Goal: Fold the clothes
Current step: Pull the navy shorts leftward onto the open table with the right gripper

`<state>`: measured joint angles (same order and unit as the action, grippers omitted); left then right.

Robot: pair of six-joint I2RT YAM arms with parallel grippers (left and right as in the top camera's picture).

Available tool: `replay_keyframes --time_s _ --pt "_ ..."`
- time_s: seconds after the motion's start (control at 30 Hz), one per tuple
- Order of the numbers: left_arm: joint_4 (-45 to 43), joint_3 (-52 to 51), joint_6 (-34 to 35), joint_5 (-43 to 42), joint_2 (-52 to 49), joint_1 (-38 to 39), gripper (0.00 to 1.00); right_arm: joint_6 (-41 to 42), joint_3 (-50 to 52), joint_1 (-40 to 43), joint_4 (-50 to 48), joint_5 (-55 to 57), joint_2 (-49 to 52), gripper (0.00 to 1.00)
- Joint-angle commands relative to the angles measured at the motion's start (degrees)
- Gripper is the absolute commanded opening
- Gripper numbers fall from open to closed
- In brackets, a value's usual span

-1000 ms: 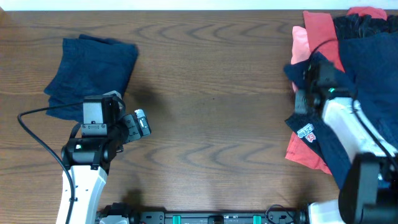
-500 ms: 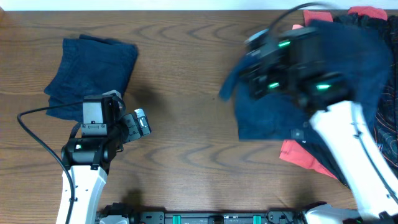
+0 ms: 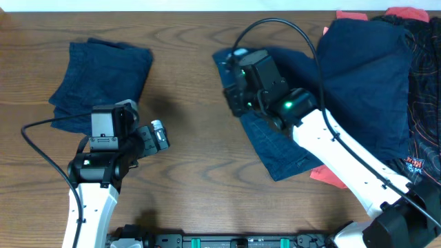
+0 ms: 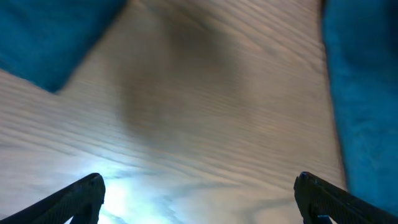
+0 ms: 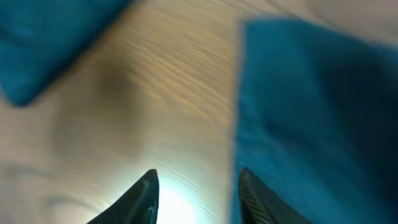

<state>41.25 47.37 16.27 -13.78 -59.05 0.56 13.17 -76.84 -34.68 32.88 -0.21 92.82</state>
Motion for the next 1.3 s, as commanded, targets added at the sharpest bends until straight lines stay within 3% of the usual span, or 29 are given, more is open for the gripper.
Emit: replay_keyframes --time_s 0.0,0.13,0.2,0.3,0.37,0.77,1.0,1.23,1.27 --pt "-0.7 0.3 1.1 -10.5 -0.6 0.2 0.98 6.3 -0.2 3.2 5.4 13.2 -2.6 0.45" --pt "-1.7 -0.8 4.3 -16.0 -3.0 2.4 0.98 6.5 -0.2 9.3 13.9 14.3 -4.5 0.51" --pt "-1.8 -0.8 7.0 -16.3 -5.0 5.4 0.98 6.5 -0.2 12.9 17.2 14.3 -5.4 0.60" --pt "-3.3 -0.8 10.5 -16.8 -8.9 11.1 0.98 6.5 -0.2 18.6 21.9 14.4 -7.0 0.85" --pt "-5.2 -0.8 13.7 -16.9 -11.6 14.9 0.98 6.5 -0.2 21.8 23.9 14.4 -7.8 0.89" --pt "-27.1 -0.8 37.6 -16.9 -30.5 36.9 0.99 6.5 -0.2 37.7 32.4 14.3 -8.8 0.93" --pt "-39.7 -0.8 45.5 -16.8 -40.1 44.9 0.93 6.0 -0.2 41.3 33.0 14.3 -8.9 0.93" --pt "-53.3 -0.8 46.9 -15.7 -46.3 49.5 0.57 5.8 -0.2 41.5 33.2 14.2 -8.9 0.92" --pt "-54.1 -0.8 46.9 -15.0 -46.6 49.9 0.45 5.8 -0.2 41.5 33.2 14.1 -8.9 0.92"
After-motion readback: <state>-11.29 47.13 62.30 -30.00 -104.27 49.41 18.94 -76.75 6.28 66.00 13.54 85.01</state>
